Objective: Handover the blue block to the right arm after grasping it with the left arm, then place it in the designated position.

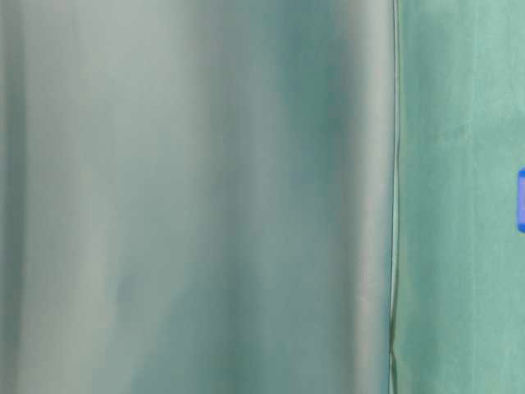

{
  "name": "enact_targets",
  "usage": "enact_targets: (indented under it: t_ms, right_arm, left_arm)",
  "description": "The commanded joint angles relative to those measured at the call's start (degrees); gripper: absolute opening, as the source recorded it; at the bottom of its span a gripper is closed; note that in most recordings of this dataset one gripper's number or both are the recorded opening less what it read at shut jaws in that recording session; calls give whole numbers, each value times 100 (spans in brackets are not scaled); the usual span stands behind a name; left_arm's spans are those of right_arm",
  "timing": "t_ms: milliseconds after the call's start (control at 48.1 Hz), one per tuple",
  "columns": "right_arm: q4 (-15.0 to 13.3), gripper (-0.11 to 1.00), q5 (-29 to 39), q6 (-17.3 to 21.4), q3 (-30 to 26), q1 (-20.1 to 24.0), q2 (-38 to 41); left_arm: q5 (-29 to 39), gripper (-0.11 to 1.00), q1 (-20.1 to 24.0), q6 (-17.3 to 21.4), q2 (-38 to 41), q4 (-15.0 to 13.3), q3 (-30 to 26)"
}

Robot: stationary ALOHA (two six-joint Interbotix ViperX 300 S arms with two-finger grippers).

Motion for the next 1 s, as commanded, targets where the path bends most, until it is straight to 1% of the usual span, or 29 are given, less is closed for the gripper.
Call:
enact_targets:
  t_ms: [0,187,540,582,623,665,727,810,893,935,976]
  right_arm:
    - [26,0,44,35,-70,35,18]
    - [26,0,589,26,-176,35,26]
    - [44,0,659,149,-264,26,-9]
    - [44,0,677,185,-264,26,-9]
    - [44,0,694,220,-264,26,-9]
    - [44,1,712,255,-264,9,-9]
    - [44,9,703,325,-264,-9,-9]
    - [44,30,712,404,-272,-35,-18]
    - [35,57,712,439,-272,-35,-18]
    - [26,69,721,439,-281,-35,-18]
    - [26,80,729,439,-281,-44,-18]
  left_arm:
    - [176,2,-79,-18,62,0,-141]
    - [272,2,-88,-18,97,0,-158]
    - [352,2,-97,44,158,9,-211]
    - [352,4,-97,44,158,9,-211]
    - [352,9,-97,44,149,9,-211]
    - [352,17,-97,44,149,9,-211]
    - [352,32,-88,35,141,9,-211]
    - [352,56,-97,26,132,9,-211]
    - [352,80,-97,9,132,9,-229]
    - [352,90,-97,9,132,9,-246]
    - [352,96,-97,9,132,9,-246]
